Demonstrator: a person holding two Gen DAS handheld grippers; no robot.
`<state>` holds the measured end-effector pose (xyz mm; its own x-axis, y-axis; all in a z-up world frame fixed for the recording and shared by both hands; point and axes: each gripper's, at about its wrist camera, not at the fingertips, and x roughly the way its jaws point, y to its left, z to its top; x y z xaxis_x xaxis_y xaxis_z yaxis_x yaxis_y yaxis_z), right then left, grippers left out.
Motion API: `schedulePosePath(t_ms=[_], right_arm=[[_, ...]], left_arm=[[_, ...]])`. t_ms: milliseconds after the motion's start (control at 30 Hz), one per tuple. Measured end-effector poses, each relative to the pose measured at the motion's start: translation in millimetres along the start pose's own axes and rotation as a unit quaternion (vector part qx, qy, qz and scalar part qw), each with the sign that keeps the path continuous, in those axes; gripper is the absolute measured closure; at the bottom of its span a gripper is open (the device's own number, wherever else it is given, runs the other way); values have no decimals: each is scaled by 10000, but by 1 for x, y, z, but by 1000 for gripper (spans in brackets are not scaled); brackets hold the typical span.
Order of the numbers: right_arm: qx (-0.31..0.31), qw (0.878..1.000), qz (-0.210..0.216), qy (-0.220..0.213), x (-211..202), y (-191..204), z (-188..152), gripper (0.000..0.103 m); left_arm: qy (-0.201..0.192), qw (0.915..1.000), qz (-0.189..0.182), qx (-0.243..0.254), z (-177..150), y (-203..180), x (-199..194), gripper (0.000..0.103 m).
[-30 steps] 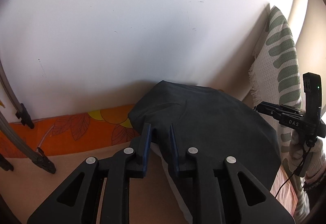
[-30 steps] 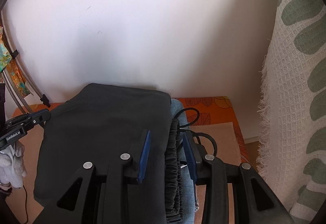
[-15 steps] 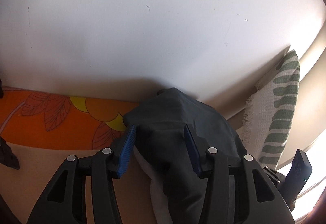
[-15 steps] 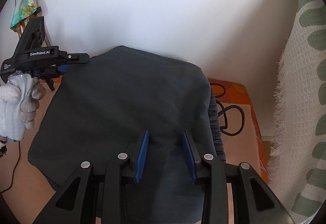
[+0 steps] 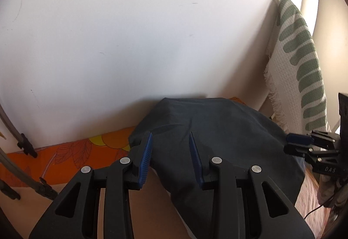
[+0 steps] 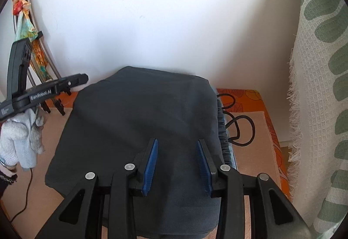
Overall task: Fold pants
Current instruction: 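Lower the trousers with both grippers onto the folded light-blue denim, then open both grippers and withdraw them from the stacked trousers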
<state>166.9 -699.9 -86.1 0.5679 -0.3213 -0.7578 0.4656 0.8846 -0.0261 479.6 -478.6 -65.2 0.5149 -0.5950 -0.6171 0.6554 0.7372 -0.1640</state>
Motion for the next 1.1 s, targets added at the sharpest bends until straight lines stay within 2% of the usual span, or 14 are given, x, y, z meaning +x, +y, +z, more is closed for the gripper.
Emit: schedulePosePath(t_ms=[67,167,300,400,533,700,800,900,1000,1067,1100], right_arm=[[60,9999,93,-100,-9,1,0,64],[-26,9999,-93,-71,-14,3,-4,62],[57,9994,-259,203,-12,2,-20,61],[-172,9965,-732,369,-14,4,-33,61],[183,9964,-721,406,-37,2,-45,61],[456,9962,-717,207,-79,21,-58,48],[476,9960,-750,46,-106,40,-66,46],[437,9956,-818,-156,-135,63,-75,35],[480,9945,-826,-435,-163,81,-83,29],[513,9936,-829,-570,-180,92,-88,25],[521,9930,-849,-634,-188,98,-92,22]], left_arm=[[231,9992,-38,319,-15,-15,1,71],[600,9977,10,306,-41,-20,2,70],[687,9973,73,234,-66,-18,-19,69],[795,9967,-24,154,-74,-21,-43,70],[928,9954,-151,172,-83,-35,-69,70],[855,9959,-301,-60,-94,-47,-108,69],[719,9969,-301,-67,-98,-56,-134,69],[541,9978,-357,-139,-102,-61,-162,55],[339,9987,-364,-147,-107,-65,-193,54],[201,9990,-370,-165,-113,-67,-213,49],[140,9990,-377,-187,-116,-68,-222,43]])
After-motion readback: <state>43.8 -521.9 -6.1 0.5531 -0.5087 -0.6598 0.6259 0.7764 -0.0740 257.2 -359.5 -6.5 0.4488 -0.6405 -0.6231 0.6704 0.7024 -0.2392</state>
